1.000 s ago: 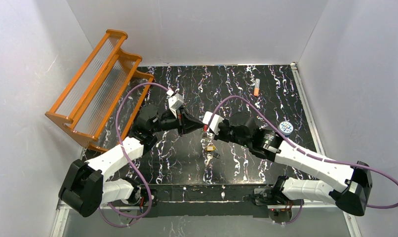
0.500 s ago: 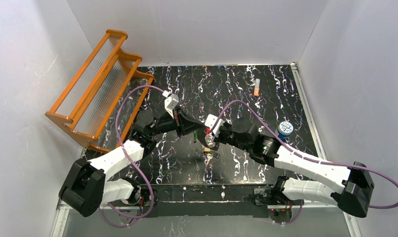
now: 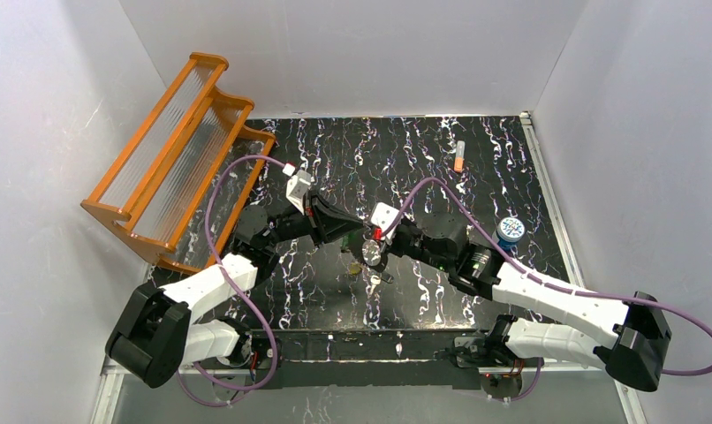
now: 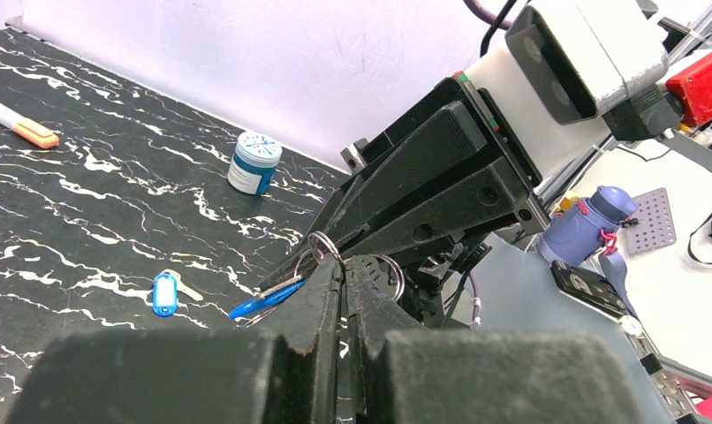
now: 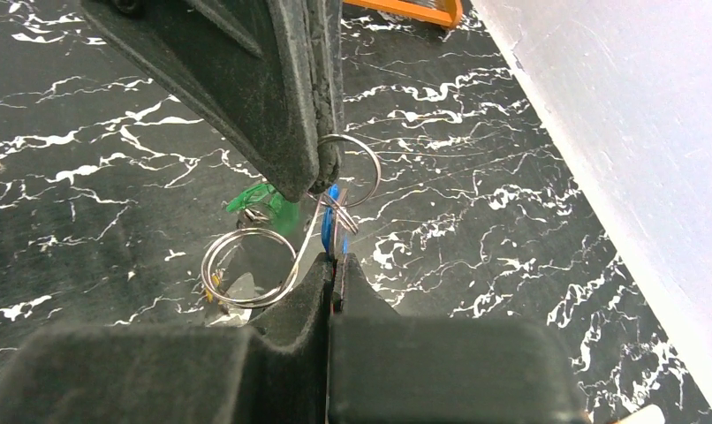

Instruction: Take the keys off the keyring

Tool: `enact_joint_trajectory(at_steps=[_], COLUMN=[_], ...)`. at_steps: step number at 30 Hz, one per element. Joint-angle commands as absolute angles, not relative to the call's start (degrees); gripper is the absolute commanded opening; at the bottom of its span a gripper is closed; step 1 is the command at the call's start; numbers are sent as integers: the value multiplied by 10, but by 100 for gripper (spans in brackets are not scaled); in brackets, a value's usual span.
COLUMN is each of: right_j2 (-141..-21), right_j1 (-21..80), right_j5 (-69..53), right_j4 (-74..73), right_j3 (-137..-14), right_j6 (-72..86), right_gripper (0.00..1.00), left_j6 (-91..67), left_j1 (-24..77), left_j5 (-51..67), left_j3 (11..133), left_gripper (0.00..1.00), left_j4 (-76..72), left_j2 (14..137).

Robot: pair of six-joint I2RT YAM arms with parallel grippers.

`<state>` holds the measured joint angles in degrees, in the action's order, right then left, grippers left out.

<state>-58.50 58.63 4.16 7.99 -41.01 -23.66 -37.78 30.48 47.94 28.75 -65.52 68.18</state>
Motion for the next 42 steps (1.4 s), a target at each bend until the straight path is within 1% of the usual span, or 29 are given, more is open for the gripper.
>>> enact_joint_trajectory(at_steps=[1, 8, 15, 20, 25, 30, 35, 42], right_j2=[-588, -592, -596, -585, -593, -588, -578, -579], right_j1=[586, 586, 589, 591, 591, 592, 587, 549], right_j5=[-26, -82, -96, -117, -160, -180, -159, -171], right_j4=[64, 38, 30, 24, 17, 40, 73, 132], right_j3=[-421, -438, -453, -475, -484, -461, -424, -382], right_j6=[-217, -204, -202, -202, -190, -171, -165, -152], right_gripper=[1, 1, 1, 1, 1, 1, 1, 1], left_j6=[-385, -369, -354, -297, -286, -278, -296, -385], left_j1=[306, 303, 303, 302, 302, 302, 302, 302], left_j5=[474, 451, 428, 406, 372, 367, 432, 515], left_j3=[294, 298, 300, 303, 309, 318, 325, 321], left_gripper=[0, 0, 0, 0, 0, 0, 0, 0], left_j4=[-741, -741, -737, -655, -640, -629, -649, -783], left_j2=[676, 685, 693, 690, 691, 693, 692, 704])
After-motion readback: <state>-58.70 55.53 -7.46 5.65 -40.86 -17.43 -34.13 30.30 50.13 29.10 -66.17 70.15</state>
